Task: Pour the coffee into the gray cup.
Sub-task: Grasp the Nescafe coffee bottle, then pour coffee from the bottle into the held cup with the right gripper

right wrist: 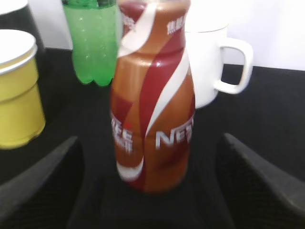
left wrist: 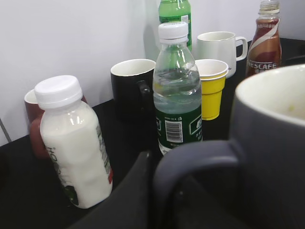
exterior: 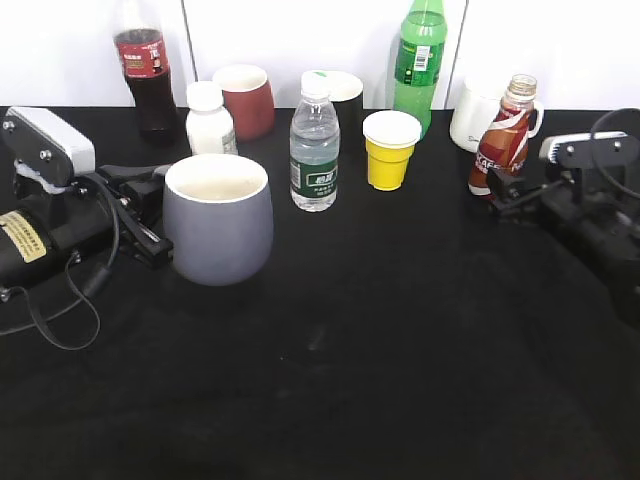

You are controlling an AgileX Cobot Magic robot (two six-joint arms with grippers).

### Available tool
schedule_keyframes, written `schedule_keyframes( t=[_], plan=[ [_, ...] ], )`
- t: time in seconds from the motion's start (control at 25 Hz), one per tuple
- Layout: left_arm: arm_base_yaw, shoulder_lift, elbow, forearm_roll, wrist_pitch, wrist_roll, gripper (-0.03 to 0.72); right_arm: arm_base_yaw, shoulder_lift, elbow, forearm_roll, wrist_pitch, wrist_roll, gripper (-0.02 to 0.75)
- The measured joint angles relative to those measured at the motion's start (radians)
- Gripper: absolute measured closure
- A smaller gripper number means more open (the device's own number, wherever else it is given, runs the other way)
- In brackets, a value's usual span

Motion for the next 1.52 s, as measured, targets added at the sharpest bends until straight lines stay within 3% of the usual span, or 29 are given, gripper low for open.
schedule_keyframes(
  t=[0.68,0.96,1.12,1.24,1.44,1.52],
  plan=[
    [0.000,0.000,0.000,0.010,0.000,0.000,0.643,0.006,0.235,-0.322,-0.029,-0.001,0.125,0.107],
    [0.000,0.000,0.000,0.012,0.000,0.000,0.643,0.009,0.242,-0.434,-0.034,0.123,0.128,0.160],
    [0.000,0.000,0.000,0.012,0.000,0.000,0.644,0.009,0.242,-0.436,-0.033,0.136,0.128,0.225],
    [0.000,0.000,0.000,0.012,0.000,0.000,0.644,0.009,0.242,-0.430,-0.033,0.117,0.124,0.226],
    [0.000,0.000,0.000,0.012,0.000,0.000,0.644,0.009,0.125,-0.249,-0.044,0.042,0.114,0.233],
    [0.000,0.000,0.000,0.012,0.000,0.000,0.644,0.009,0.011,-0.188,-0.111,0.038,0.113,0.233]
  ],
)
